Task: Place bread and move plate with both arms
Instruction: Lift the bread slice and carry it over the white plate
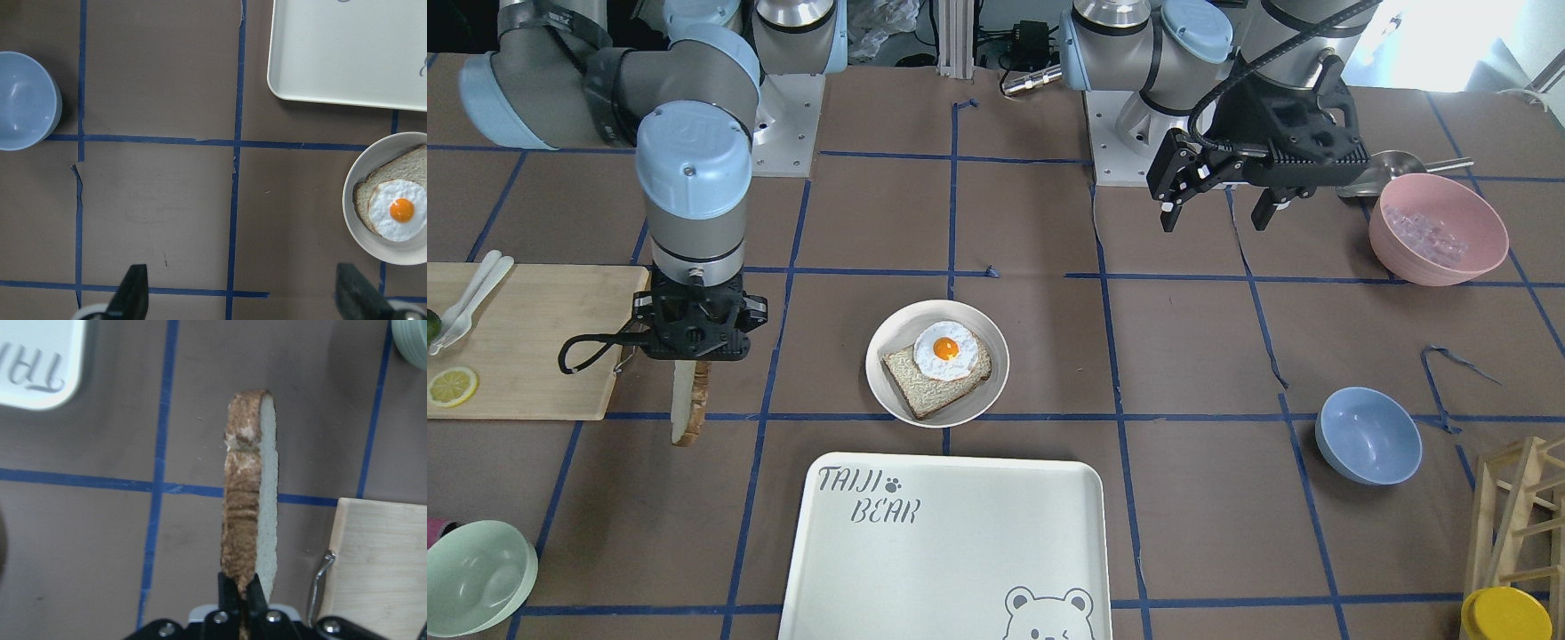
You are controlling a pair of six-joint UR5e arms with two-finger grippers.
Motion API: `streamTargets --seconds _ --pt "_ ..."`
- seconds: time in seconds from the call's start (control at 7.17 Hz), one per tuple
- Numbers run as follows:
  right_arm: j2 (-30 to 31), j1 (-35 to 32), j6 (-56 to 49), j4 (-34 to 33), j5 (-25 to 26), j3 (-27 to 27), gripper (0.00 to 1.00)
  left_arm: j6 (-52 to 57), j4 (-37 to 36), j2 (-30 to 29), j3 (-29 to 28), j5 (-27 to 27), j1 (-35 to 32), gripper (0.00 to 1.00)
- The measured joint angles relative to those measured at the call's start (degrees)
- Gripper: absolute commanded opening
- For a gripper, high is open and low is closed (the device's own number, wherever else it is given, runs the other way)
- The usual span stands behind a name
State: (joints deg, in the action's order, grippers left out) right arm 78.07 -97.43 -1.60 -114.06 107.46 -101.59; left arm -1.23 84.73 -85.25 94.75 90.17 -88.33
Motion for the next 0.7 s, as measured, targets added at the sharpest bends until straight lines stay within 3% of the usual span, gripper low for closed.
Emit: streamTargets --seconds 0.28,0.7 --pt "-2.6 -8.7 8.8 1.1 -0.4 4.7 0.0 0.1 0.0 0.0 0.0 0.0 0.0 1.0" --pt "-3.8 -19.3 25.2 1.5 -0.7 4.7 0.0 0.1 0.0 0.0 0.0 0.0 0.0 1.0"
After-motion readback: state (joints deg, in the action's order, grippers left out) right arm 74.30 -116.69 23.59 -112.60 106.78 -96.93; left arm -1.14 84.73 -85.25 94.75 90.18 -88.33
